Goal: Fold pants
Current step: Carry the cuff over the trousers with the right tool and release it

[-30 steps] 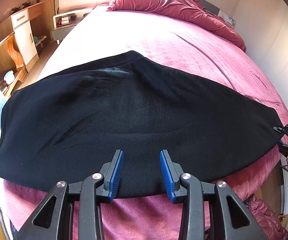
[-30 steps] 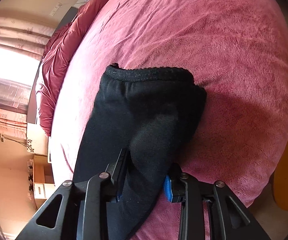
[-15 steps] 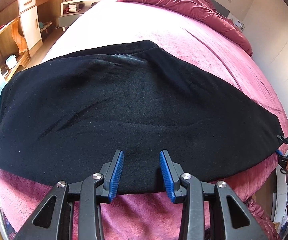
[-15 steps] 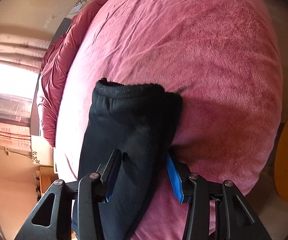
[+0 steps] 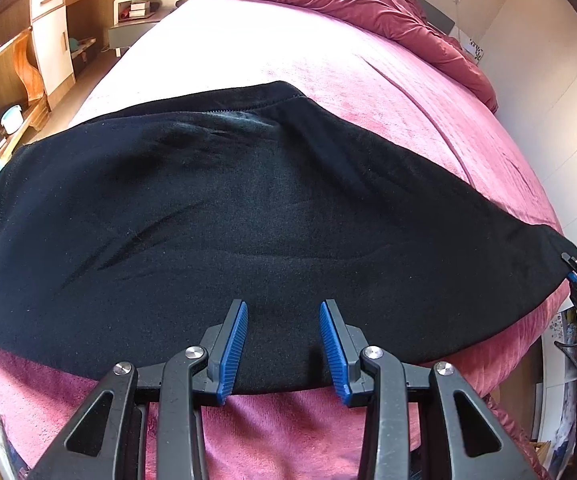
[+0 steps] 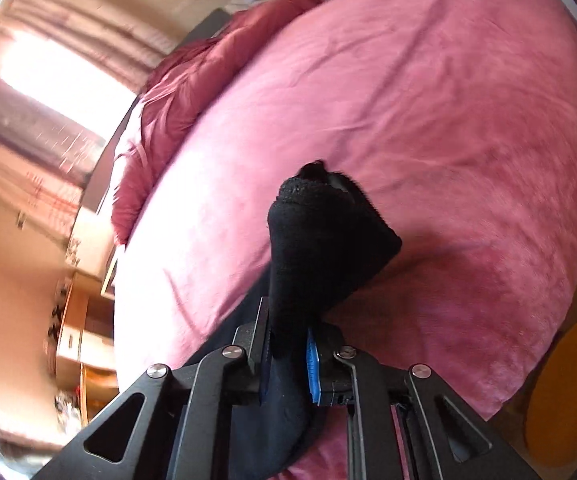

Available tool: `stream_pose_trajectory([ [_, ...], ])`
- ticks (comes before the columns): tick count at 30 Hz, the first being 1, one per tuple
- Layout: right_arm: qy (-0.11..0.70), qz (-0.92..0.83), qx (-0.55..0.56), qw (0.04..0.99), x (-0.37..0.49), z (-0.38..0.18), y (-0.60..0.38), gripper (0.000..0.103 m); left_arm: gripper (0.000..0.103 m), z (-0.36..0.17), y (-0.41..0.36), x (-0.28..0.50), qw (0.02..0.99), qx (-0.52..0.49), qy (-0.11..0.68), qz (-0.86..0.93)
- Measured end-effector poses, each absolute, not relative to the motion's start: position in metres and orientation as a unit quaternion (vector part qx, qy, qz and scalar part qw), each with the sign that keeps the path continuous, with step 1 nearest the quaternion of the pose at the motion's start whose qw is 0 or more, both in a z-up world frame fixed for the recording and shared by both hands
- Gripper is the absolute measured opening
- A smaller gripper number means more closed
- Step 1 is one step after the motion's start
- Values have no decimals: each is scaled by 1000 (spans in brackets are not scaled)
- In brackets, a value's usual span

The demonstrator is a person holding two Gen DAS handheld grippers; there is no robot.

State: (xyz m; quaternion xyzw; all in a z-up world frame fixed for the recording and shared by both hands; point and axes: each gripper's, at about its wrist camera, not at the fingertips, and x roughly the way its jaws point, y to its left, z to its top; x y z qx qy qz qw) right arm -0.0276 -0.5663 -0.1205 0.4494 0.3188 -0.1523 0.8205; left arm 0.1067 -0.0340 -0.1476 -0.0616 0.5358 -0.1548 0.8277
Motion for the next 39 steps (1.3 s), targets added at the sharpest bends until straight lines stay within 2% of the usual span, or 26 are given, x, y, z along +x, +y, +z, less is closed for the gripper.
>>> stream_pose_trajectory([
  [10, 379, -28, 331, 864, 33, -82, -454, 14, 38, -138, -20, 118, 825, -96, 532, -165],
  [18, 440, 59, 258, 858, 74, -100, -340, 14, 38, -136, -10, 120, 819, -129, 532, -175],
  [26, 511, 108, 182, 834, 104, -149, -248, 14, 38, -137, -8, 130, 803, -161, 537, -204],
  [29, 524, 106, 151, 832, 105, -162, -230, 21, 38, -138, -10, 134, 794, -179, 540, -217],
  [31, 527, 117, 142, 830, 103, -167, -223, 35, 38, -139, -11, 138, 783, -194, 544, -229],
  [34, 530, 151, 137, 823, 96, -168, -218, 45, 42, -142, -15, 147, 770, -215, 549, -242],
  [39, 530, 190, 124, 817, 78, -159, -218, 47, 53, -144, -23, 164, 744, -253, 562, -258],
])
